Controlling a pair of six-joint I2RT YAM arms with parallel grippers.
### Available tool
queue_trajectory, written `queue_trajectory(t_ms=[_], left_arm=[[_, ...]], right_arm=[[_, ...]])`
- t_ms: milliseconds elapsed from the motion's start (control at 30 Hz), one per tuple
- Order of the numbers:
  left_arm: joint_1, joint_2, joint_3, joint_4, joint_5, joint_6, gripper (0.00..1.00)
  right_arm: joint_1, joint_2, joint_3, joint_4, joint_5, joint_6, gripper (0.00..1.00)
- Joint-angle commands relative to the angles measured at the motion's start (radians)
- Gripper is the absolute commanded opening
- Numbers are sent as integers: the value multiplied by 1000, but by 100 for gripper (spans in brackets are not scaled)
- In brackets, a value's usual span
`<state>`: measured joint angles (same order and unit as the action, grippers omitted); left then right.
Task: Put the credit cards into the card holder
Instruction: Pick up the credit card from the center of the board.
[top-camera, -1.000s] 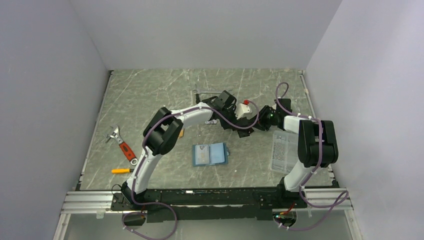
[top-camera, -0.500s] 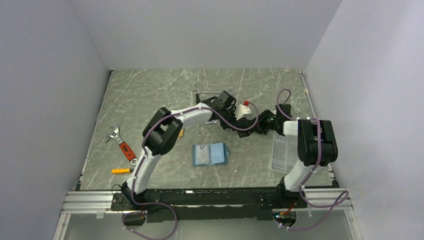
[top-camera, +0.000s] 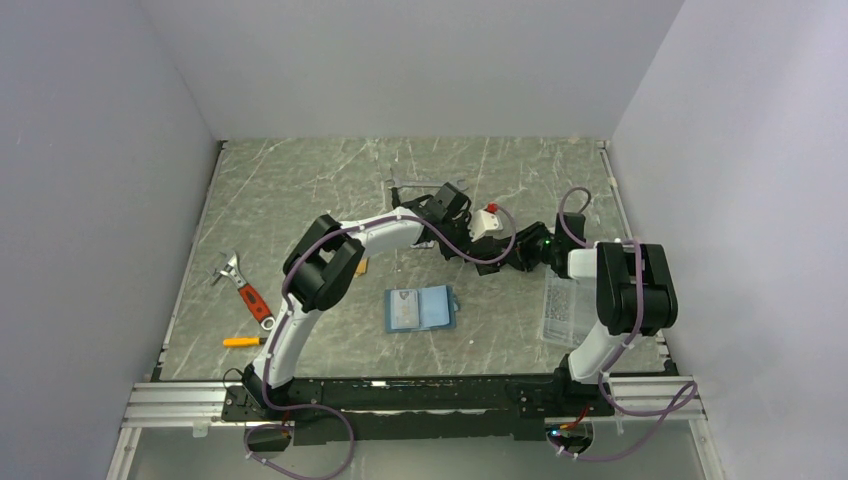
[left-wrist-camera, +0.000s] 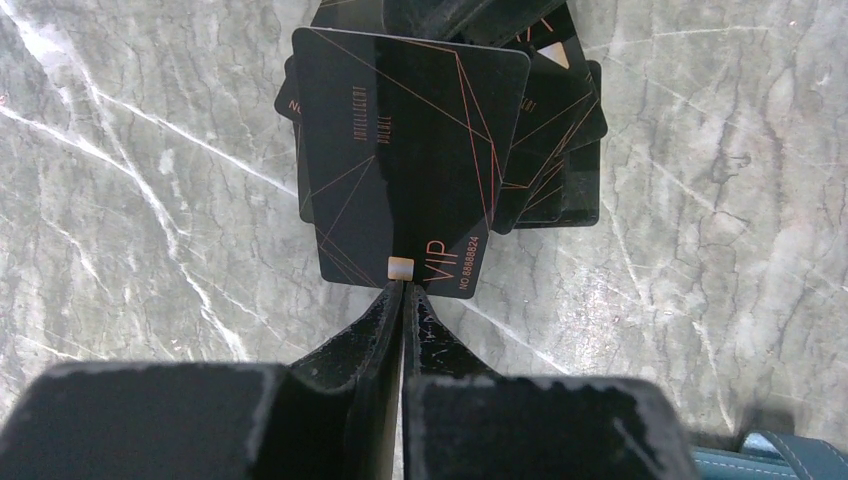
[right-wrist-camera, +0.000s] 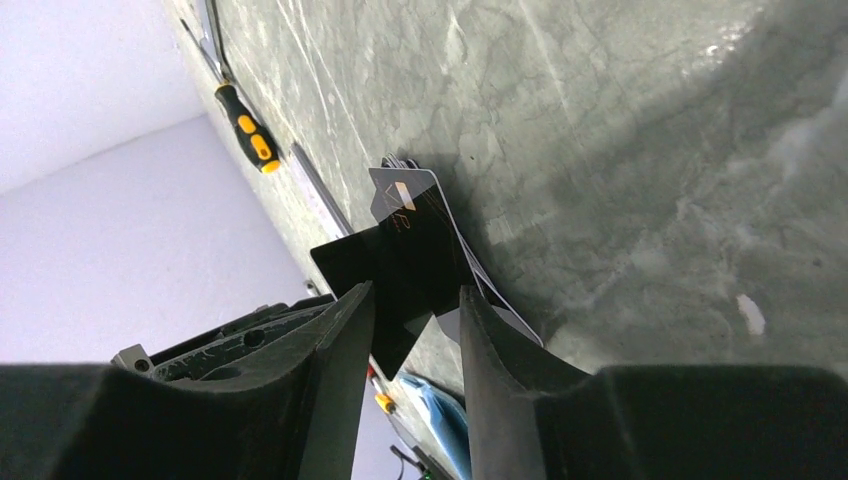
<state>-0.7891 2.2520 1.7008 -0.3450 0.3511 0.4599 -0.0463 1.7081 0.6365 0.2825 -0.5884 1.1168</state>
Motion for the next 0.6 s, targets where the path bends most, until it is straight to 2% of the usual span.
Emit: queue_trajectory(t_ms=[0,500,567], left_arm=[[-2,-32,-30,-81,-3,13,9],[-6,-34,-33,-85,-3,25,7],[-8,-35,-29,-91,-1,26,7]], right_arm=[[-7,-43,-23,67,34,51,41],[-8,-39,-78,227,-1,163,39],[-6,-37,-70,210,0,167,39]])
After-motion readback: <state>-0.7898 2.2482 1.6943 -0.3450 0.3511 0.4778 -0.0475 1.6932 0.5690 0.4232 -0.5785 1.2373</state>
